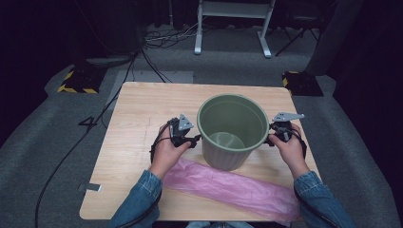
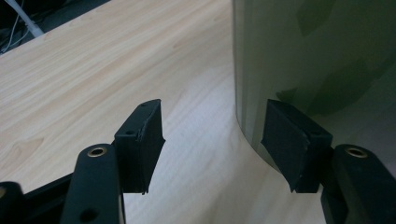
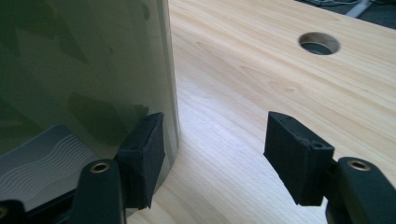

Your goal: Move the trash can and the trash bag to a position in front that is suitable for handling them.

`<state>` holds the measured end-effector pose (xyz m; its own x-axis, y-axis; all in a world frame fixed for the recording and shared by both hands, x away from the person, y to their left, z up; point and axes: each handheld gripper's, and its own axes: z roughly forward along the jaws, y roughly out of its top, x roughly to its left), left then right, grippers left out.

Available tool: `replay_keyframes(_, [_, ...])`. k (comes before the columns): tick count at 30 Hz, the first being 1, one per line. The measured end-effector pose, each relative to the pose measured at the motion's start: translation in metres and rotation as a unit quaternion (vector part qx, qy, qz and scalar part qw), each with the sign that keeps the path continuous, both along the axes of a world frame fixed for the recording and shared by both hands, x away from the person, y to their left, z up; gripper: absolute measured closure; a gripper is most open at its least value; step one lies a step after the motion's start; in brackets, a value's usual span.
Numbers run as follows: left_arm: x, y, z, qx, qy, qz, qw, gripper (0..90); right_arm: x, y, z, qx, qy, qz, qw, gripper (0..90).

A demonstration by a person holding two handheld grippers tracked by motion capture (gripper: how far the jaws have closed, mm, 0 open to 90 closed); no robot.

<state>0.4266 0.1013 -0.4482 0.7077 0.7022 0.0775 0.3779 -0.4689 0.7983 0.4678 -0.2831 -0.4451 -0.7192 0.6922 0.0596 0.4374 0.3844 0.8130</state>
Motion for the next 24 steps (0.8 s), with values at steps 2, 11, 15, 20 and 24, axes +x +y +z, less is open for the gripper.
replay_keyframes(2, [-0.011,0.003,-0.001,-0.004,0.002,0.005,1.0000,38.1,-0.005,0.004,0.001,-0.003,0.001,0.006,1.0000,38.4])
replay_keyframes(11, [-0.048,0.032,-0.007,0.003,0.017,0.012,0.9998,25.7,-0.049,-0.002,0.004,-0.017,0.009,0.019,0.9996,27.7])
replay_keyframes(15, [-0.064,0.050,-0.012,0.008,0.032,0.009,0.9994,25.7,-0.085,-0.009,0.006,-0.042,0.012,0.034,0.9985,26.6])
replay_keyframes(20, [-0.082,0.058,-0.016,0.012,0.042,0.001,0.9990,25.5,-0.122,-0.005,-0.002,-0.055,0.037,0.073,0.9951,24.6])
replay_keyframes(24, [-0.096,0.062,-0.019,0.014,0.042,0.000,0.9990,25.4,-0.144,0.011,-0.014,-0.068,0.050,0.114,0.9899,23.0])
